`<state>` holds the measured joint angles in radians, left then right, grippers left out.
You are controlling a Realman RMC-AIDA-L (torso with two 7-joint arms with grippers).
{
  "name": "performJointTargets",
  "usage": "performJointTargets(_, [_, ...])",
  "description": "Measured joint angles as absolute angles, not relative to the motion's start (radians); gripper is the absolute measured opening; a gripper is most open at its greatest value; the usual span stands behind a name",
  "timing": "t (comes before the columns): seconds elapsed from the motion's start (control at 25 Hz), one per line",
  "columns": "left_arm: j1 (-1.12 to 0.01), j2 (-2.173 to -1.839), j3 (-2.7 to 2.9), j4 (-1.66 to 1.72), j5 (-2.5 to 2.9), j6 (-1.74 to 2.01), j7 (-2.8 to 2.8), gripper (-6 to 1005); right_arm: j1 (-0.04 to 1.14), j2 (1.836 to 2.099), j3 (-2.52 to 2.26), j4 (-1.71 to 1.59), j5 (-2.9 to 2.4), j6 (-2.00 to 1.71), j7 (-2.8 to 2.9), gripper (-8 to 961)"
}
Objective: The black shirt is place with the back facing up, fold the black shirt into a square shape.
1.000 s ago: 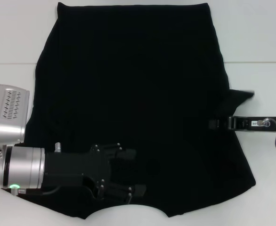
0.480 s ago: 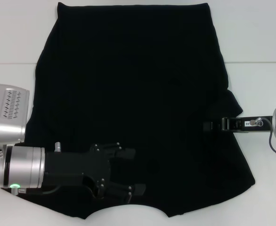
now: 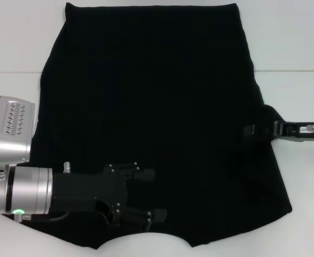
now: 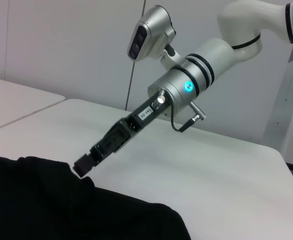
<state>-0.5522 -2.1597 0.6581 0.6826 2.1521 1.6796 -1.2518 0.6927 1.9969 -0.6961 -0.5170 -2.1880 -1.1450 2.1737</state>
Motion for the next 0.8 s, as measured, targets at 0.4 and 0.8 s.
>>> performJointTargets(0.4, [-0.556, -2.161, 0.658, 0.683, 2.152, 1.679, -1.251, 949, 0.674, 1.958, -0.700, -0.505, -2.198, -0.975, 2.281, 672])
performJointTargets(0.8, [-0.564, -2.158, 0.658, 0.683, 2.152, 1.667, -1.252, 949, 0.709, 1.996, -0.702, -0.503, -2.304, -0.813, 2.304, 761])
